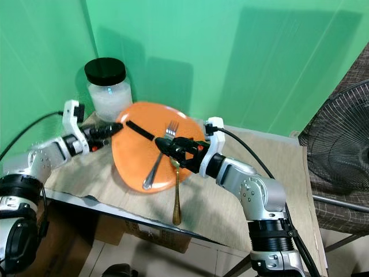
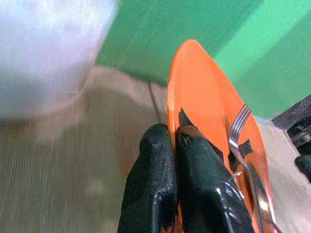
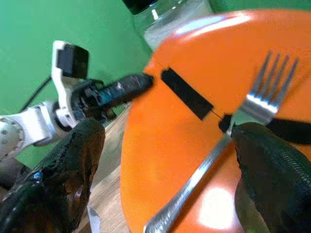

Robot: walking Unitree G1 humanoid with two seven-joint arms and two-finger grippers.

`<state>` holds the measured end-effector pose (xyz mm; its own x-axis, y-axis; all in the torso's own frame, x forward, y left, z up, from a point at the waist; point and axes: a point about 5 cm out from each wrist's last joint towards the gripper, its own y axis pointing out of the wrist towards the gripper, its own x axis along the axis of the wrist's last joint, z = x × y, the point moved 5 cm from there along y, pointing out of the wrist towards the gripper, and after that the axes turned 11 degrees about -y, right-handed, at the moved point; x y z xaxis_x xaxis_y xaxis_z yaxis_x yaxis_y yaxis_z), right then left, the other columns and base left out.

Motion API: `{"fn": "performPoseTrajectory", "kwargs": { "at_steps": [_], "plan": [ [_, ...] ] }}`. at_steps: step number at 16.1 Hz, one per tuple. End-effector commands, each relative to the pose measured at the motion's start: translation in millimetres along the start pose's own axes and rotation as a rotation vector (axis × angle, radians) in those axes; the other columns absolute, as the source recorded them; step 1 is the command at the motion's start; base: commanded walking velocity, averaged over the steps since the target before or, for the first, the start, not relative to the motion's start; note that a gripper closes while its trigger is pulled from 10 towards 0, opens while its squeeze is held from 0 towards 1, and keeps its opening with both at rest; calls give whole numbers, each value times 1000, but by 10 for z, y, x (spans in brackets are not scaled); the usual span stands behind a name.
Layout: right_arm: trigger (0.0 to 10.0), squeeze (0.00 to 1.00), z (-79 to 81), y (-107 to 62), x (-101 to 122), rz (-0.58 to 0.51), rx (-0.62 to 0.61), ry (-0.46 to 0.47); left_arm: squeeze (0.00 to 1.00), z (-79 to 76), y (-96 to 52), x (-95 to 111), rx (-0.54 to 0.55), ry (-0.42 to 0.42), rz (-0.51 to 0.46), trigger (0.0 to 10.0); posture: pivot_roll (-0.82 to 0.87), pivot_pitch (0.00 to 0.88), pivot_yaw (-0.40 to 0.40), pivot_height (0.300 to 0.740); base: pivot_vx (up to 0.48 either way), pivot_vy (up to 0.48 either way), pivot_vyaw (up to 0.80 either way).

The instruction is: Setting the table

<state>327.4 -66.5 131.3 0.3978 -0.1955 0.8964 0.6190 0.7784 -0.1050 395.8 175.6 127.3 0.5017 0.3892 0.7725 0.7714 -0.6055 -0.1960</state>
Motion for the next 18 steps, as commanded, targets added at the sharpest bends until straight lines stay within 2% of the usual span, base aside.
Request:
{"fn": "performPoseTrajectory", "kwargs": {
  "at_steps": [1, 2, 5, 6, 10, 13, 14, 15, 16, 17, 18],
  "plan": [
    [10000, 0, -65, -14, 65, -15, -31, -14, 0, -79, 34, 139, 4, 92, -14, 0, 157, 0, -58, 740, 0, 0, 0],
    [10000, 0, -112, -35, 80, -19, -51, -16, 0, -166, 64, 223, -2, 161, 3, 0, 157, 0, -56, 740, 0, 0, 0],
    [10000, 0, -163, -94, 124, -34, -66, -23, 0, -331, 104, 388, -24, 228, -3, 0, 157, 0, -55, 740, 0, 0, 0],
    [10000, 0, -163, -94, 124, -34, -66, -23, 0, -331, 104, 388, -24, 228, -3, 0, 157, 0, -55, 740, 0, 0, 0],
    [10000, 0, -263, -213, 155, -40, -109, -42, 0, -572, 121, 565, -34, 487, 11, 0, 155, 0, -46, 740, 0, 0, 0],
    [10000, 0, -280, -243, 154, -43, -123, -46, 0, -665, 101, 737, 3, 600, -44, 0, 159, 0, -47, 740, 0, 0, 0],
    [10000, 0, -288, -277, 200, -54, -128, -84, 0, -786, 74, 828, -25, 668, -92, 0, 165, 0, -47, 740, 0, 0, 0],
    [10000, 0, -291, -307, 250, -68, -132, -133, 0, -869, 50, 873, -49, 694, -125, 0, 166, 0, -47, 740, 0, 0, 0],
    [10000, 0, -281, -385, 432, -137, -147, -225, 0, -1054, -18, 955, -104, 728, -206, 0, 164, 0, -42, 740, 0, 0, 0],
    [10000, 0, -248, -447, 576, -187, -168, -309, 0, -1175, -102, 1011, -131, 748, -274, 0, 164, 0, -40, 740, 0, 0, 0],
    [10000, 0, -211, -468, 621, -207, -172, -353, 0, -1220, -156, 1038, -134, 758, -310, 0, 164, 0, -41, 740, 0, 0, 0]
  ]
}}
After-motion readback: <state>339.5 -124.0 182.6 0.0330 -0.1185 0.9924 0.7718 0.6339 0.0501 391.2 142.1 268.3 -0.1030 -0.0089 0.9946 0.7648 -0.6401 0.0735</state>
